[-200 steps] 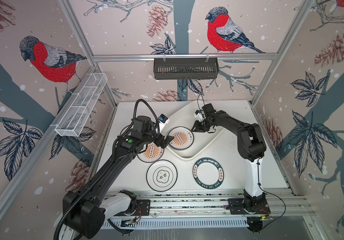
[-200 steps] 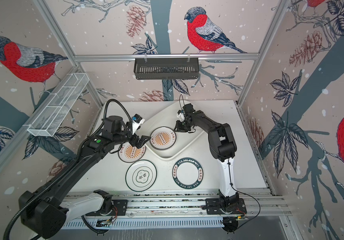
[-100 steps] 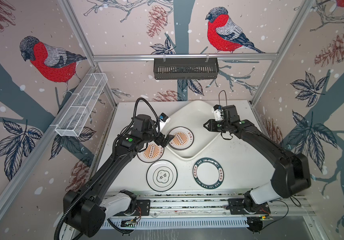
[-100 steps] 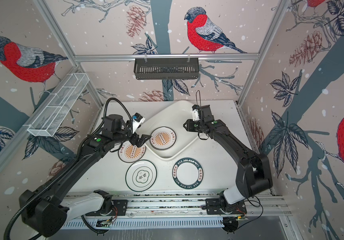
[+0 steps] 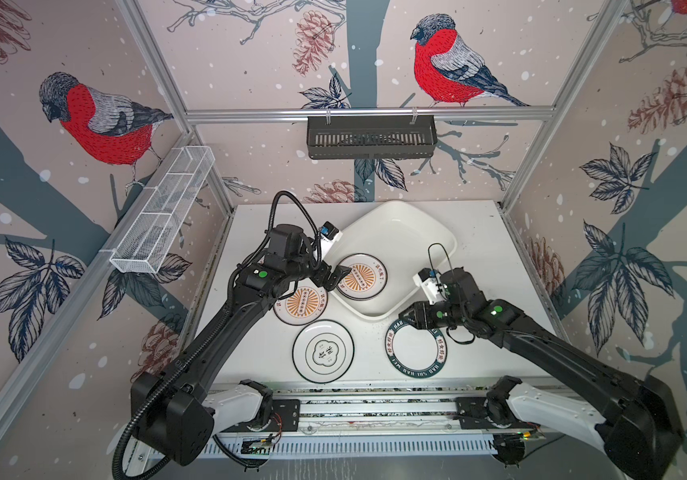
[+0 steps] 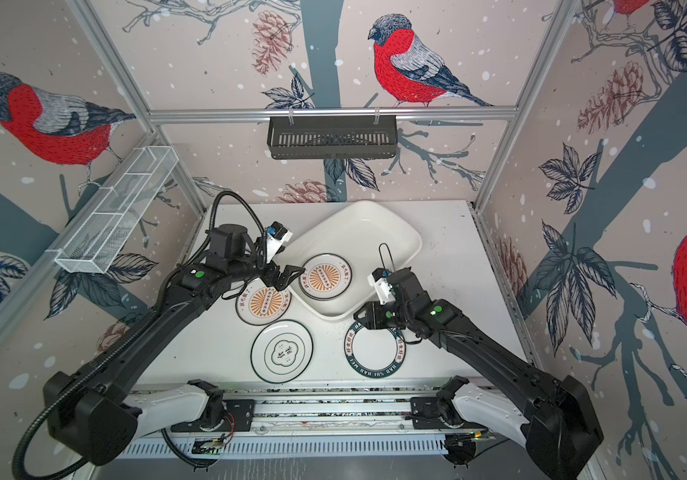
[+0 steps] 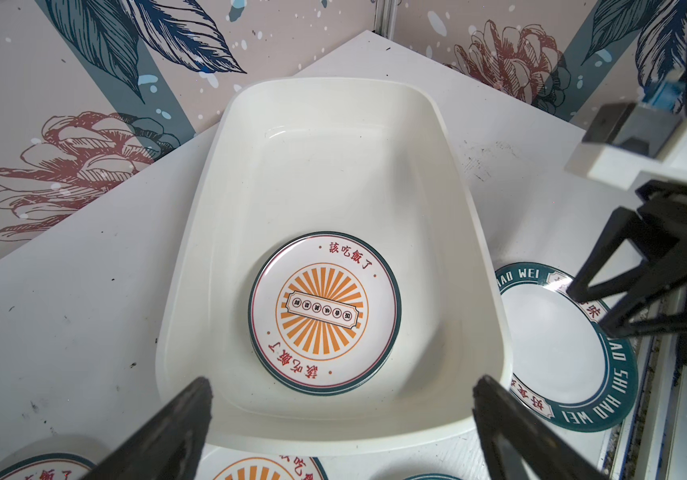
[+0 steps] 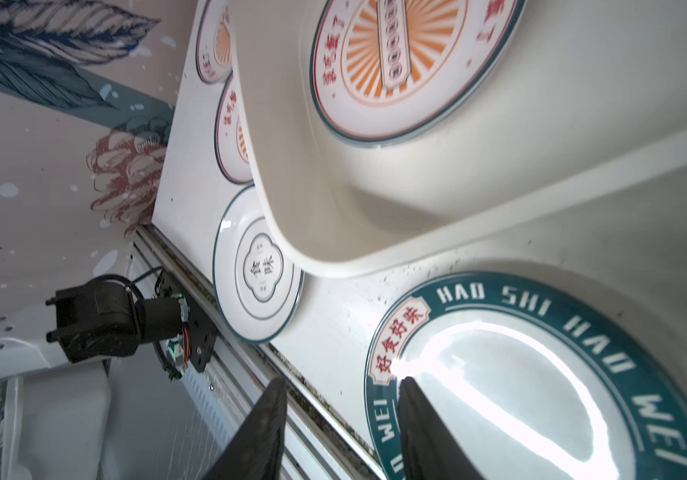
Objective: Place the plates into the plastic bin on the countertop
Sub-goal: 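Open the right gripper and move it toward the green-rim plate nearest the robot, then lower the right gripper onto the green-rim plate's rim nearest the robot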
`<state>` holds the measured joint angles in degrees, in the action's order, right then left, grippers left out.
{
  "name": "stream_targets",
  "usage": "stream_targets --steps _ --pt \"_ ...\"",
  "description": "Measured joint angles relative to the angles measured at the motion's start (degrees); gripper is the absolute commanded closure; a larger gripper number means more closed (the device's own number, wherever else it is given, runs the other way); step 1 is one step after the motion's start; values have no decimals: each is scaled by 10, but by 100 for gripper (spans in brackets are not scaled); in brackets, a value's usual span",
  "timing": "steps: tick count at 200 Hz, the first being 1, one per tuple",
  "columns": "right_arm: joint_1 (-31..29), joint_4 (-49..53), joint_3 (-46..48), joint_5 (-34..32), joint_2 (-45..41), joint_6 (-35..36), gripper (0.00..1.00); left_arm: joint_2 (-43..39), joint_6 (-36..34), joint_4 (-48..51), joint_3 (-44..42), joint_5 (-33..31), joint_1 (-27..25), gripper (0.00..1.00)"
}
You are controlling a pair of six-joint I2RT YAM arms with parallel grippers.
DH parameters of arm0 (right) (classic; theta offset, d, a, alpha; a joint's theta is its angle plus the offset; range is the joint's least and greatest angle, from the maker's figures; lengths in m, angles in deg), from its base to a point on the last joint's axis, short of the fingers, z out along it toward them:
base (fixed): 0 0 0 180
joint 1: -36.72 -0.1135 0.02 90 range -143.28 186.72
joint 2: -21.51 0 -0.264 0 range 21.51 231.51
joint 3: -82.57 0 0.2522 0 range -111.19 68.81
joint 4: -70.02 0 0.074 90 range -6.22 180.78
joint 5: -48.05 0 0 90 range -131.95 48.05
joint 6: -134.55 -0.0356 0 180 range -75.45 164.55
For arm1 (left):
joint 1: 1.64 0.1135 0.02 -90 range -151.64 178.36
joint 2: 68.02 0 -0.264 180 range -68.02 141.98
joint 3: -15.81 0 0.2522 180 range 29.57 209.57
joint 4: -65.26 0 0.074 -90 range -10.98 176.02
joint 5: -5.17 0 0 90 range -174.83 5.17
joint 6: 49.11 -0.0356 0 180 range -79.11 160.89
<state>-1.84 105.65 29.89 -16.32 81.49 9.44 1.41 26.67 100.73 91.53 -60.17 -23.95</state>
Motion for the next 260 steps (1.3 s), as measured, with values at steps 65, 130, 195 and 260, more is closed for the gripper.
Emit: stream_targets --steps 65,130,195,260 --pt "-13 41 26 -137 -44 -85 49 -1 5 -1 0 8 -2 3" --pt "-41 16 63 -88 -46 -106 52 -9 5 -2 -9 8 -5 3" --pt "-150 -81 103 2 -5 -148 50 -8 7 -5 -4 8 -7 3" --pt "-199 -155 135 21 61 -190 49 -7 7 -6 -4 8 -7 3"
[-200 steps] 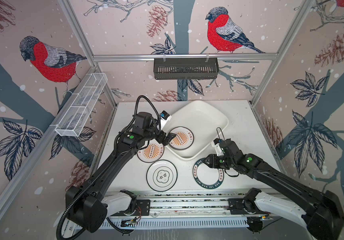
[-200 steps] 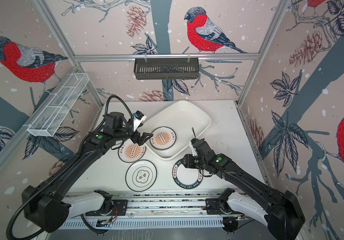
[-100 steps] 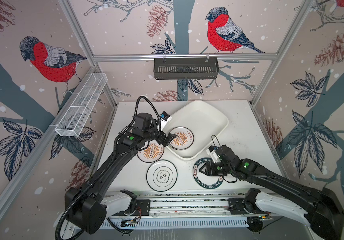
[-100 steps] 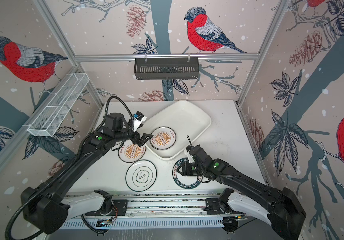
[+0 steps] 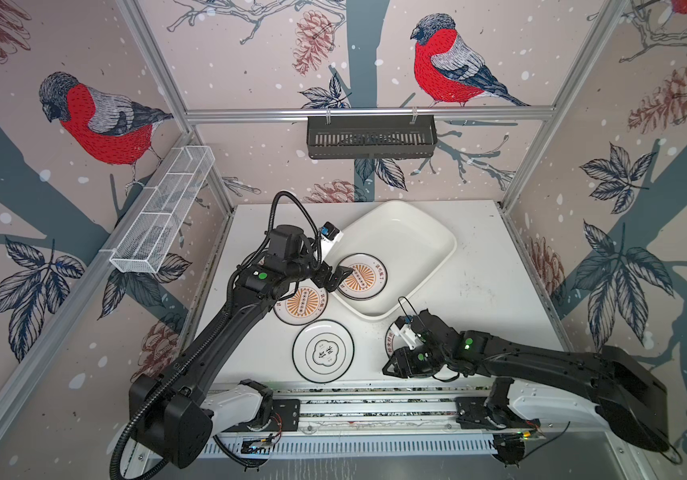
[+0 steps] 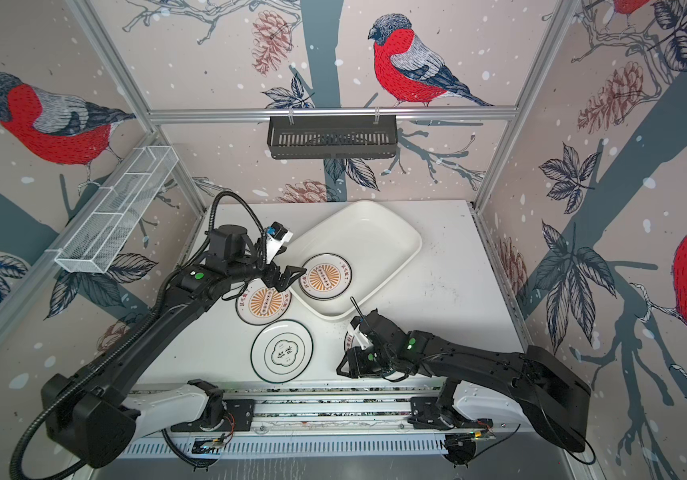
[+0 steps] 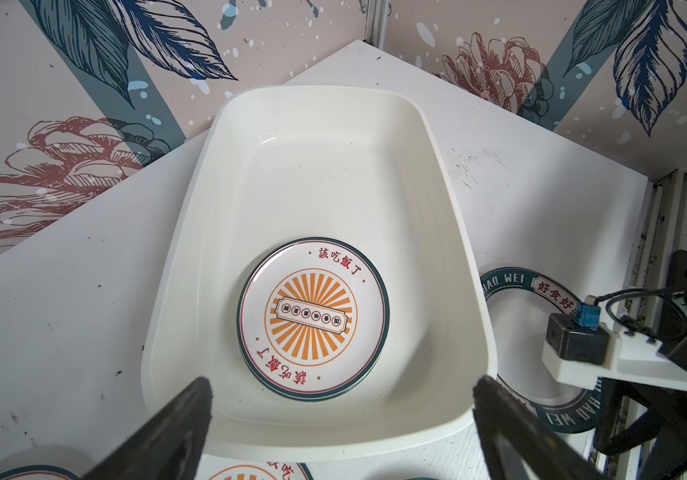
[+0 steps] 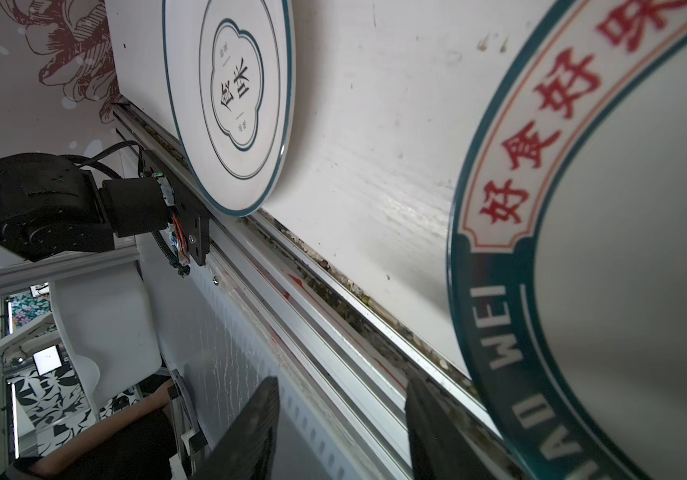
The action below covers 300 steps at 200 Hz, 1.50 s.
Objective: Place the plates into the plastic bin on the countertop
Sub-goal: 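Lower the right gripper onto the green-rim plate's rim nearest the robot, then grip the green-rim plate's rim with the right gripper and tilt it up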
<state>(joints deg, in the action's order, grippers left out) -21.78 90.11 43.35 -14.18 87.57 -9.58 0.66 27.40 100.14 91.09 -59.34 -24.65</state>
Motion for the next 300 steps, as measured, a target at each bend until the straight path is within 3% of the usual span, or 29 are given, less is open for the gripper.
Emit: stream_targets --steps 74,148,231,300 --pt "-2 -33 4 -11 37 -14 48 3 1 -4 1 0 0 3" --pt "36 -9 2 -39 37 -9 47 2 3 -4 1 4 0 3" --pt "113 69 -22 -70 29 49 48 -5 15 -13 -3 4 -1 3" --pt "148 125 -50 -72 -27 93 48 -4 15 -13 0 -3 -1 3"
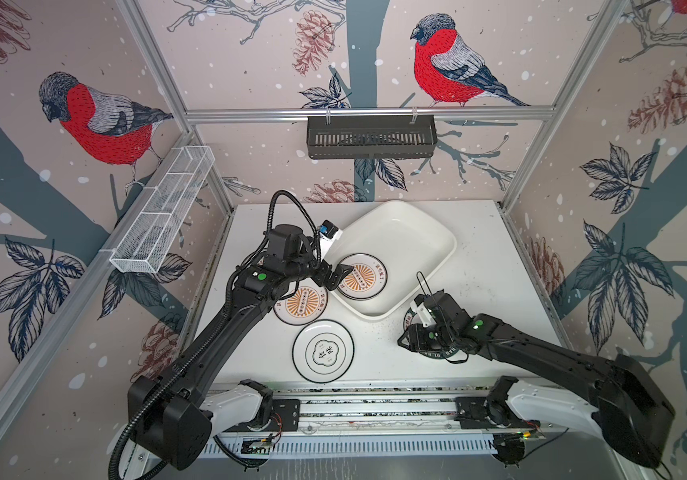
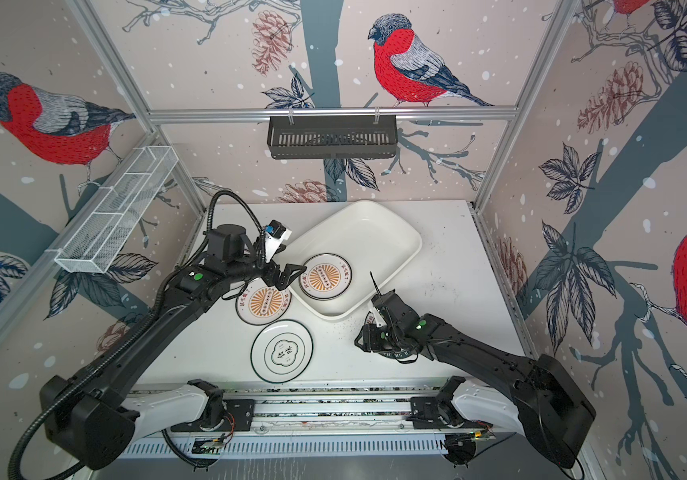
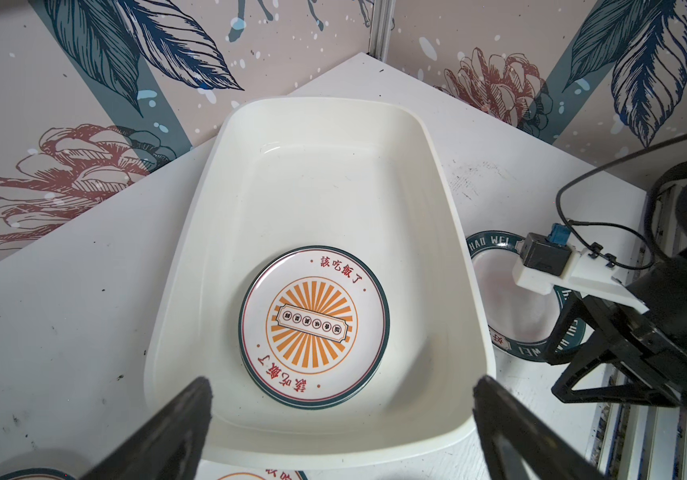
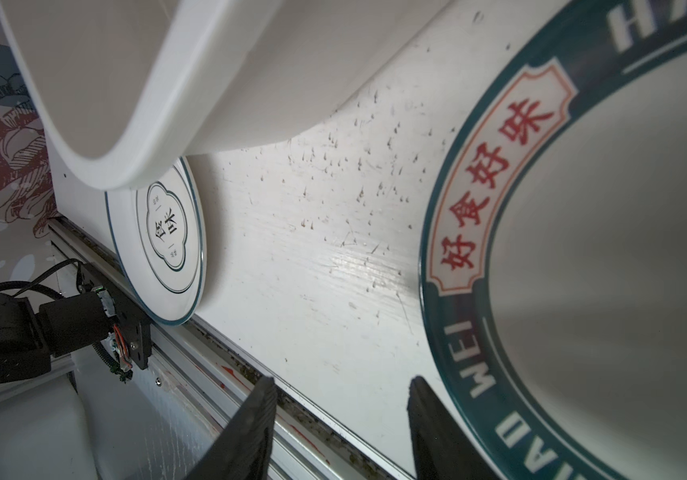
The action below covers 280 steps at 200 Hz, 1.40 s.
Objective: Place the plates into the plastic bin on the countertop
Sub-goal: 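Grip the green-rim plate's rim with the right gripper and tilt it up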
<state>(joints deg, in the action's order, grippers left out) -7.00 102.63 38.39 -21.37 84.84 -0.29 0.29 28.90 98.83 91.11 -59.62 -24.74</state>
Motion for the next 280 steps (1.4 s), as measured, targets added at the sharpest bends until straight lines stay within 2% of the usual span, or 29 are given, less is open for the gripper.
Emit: stream_targets --steps 40,88,127,153,199,229,280 --pt "30 27 -2 1 -30 0 49 4 0 2 1 -7 0 3" --pt "92 60 -9 -31 -78 -5 48 0 0 1 3 -6 0 3" --pt "179 81 -5 -75 -134 -17 48 2 0 1 2 3 0 3" --pt "258 94 5 -94 -159 -17 47 -2 0 0 -5 5 0 3" --pt "376 127 39 -101 -191 -14 46 -8 0 -3 -9 18 -1 3" --pt "408 130 70 -94 -206 -13 46 -12 0 -3 -11 20 -1 3" --pt "419 129 116 -57 -204 -13 49 -20 -6 -3 -21 32 -1 3"
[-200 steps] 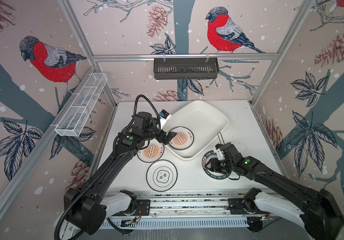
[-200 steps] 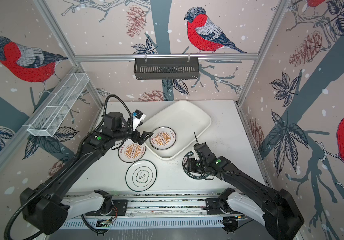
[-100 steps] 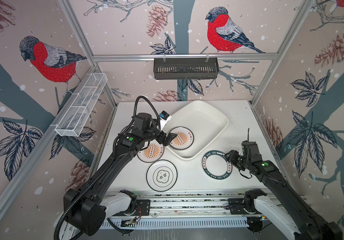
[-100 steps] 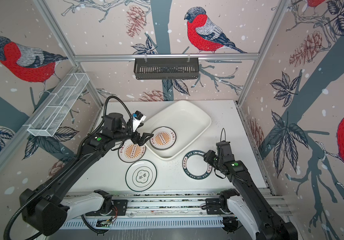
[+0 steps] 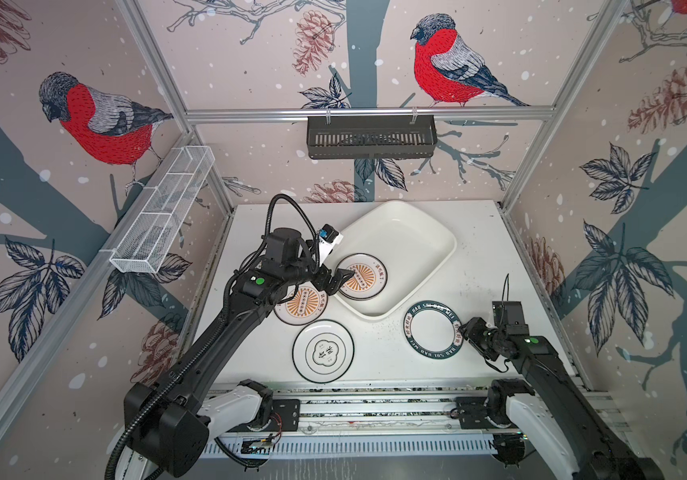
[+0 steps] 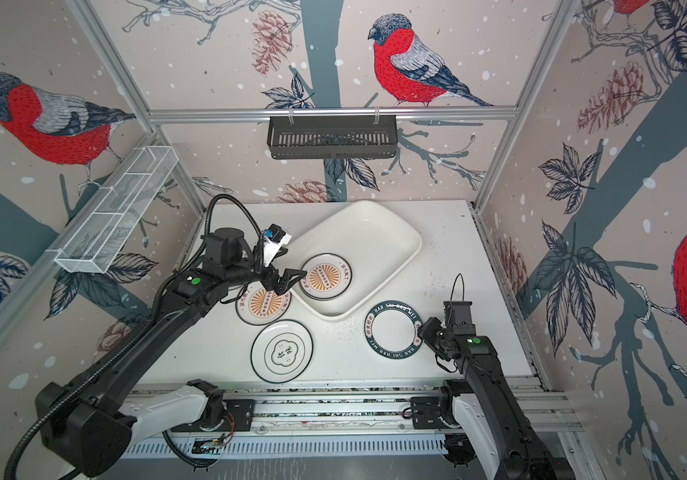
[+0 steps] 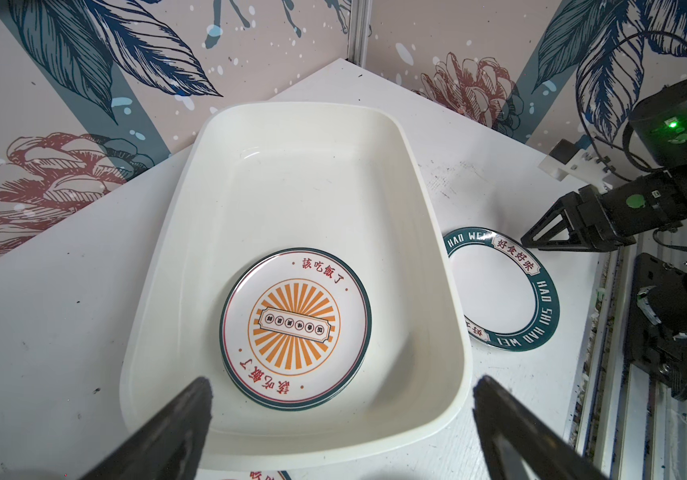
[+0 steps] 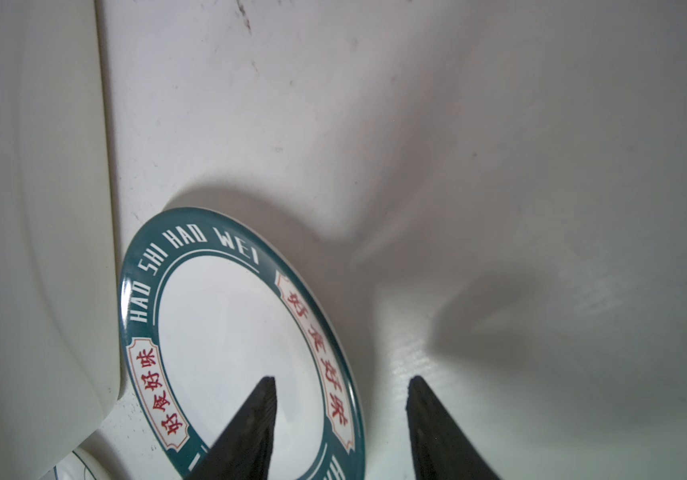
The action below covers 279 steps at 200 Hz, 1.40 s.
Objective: Place the plates into the plastic bin on the countertop
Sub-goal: 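Grip the green-rim plate's rim with the right gripper and tilt it up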
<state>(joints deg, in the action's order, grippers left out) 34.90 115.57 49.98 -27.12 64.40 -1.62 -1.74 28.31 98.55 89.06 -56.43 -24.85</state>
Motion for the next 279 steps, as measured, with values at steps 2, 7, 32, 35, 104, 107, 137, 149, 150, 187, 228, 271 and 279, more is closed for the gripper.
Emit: stream_targets --steps 2,7,32,35,104,107,137,149,150,187,228,271,279 --pt "0 -1 1 1 0 0 49 0 -1 0 0 0 0 3" --pt "0 -2 4 6 0 0 50 0 -1 0 -1 0 0 3" --pt "1 -17 17 35 0 0 52 -2 -5 0 -7 1 0 3" --pt "1 -20 20 38 0 0 52 -3 -5 0 -8 1 0 3" --pt "4 -67 53 83 -2 -2 57 -4 -5 -12 -12 5 -1 3" --pt "5 -69 54 85 -2 -2 57 -4 -5 -12 -12 5 -1 3" --pt "14 -87 66 97 -7 -2 63 -5 -3 -13 -14 5 -1 3" --pt "19 -87 69 97 -9 -4 64 -5 -2 -13 -16 5 -1 3" --pt "19 -87 69 97 -9 -4 64 -5 -2 -13 -16 5 -1 3" --pt "40 -86 75 97 -24 -4 70 -5 3 -13 -17 5 -1 3" --pt "56 -98 88 113 -30 -3 72 -5 6 -18 -19 5 -1 3" --pt "68 -119 99 134 -27 -1 74 -6 6 -23 -21 5 -1 3" --pt "70 -122 99 136 -26 0 76 -6 7 -24 -21 5 -1 3"
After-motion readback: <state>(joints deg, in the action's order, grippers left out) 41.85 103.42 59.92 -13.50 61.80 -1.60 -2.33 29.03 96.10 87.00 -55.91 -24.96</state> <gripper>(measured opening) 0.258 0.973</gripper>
